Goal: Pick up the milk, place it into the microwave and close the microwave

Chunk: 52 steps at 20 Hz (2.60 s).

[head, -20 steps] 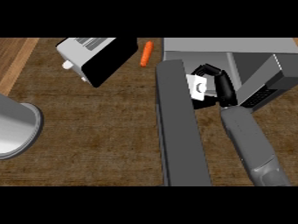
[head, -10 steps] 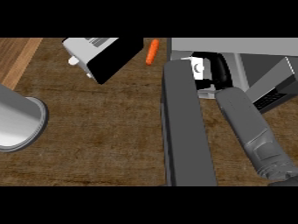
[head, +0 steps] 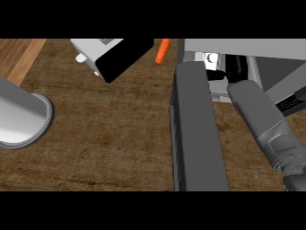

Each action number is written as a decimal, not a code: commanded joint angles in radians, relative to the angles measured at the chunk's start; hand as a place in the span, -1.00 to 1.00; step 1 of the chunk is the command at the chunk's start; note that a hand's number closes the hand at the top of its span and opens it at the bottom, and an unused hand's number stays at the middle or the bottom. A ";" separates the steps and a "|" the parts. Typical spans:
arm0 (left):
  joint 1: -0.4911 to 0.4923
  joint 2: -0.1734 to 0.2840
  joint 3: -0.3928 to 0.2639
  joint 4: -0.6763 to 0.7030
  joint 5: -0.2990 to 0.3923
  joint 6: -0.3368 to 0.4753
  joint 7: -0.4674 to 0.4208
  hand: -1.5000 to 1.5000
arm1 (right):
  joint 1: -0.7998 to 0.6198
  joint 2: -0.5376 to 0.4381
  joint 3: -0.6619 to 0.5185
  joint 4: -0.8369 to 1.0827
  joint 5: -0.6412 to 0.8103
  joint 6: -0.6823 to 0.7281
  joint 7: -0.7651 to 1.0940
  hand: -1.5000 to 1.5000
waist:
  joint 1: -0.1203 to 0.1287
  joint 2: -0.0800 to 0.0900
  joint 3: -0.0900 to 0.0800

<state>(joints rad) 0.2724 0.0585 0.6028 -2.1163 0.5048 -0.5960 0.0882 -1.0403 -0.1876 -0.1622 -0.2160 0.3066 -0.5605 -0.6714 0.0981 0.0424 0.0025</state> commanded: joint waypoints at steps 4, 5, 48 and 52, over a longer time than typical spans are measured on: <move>-0.043 0.018 -0.018 0.009 -0.002 0.007 0.012 -1.00 | -0.041 -0.042 0.025 0.059 0.060 -0.129 -0.021 1.00 | 0.021 0.012 0.001; -0.029 0.027 -0.006 0.028 -0.004 -0.008 0.006 -1.00 | -0.019 -0.066 0.012 0.060 0.049 -0.125 -0.041 1.00 | 0.026 0.017 0.002; -0.109 -0.044 -0.287 0.116 -0.194 -0.148 -0.043 1.00 | 0.091 -0.043 -0.161 0.112 -0.120 0.383 -0.205 -1.00 | -0.040 -0.017 0.001; -0.144 -0.040 -0.329 0.081 -0.144 -0.119 0.032 1.00 | 0.114 -0.020 -0.187 0.110 -0.154 0.487 -0.221 -1.00 | -0.047 -0.021 0.001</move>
<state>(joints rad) 0.1379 0.0290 0.3221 -1.9977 0.3371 -0.7258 0.0695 -0.9453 -0.2068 -0.3246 -0.1088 0.1822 -0.1678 -0.8843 0.0577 0.0268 0.0038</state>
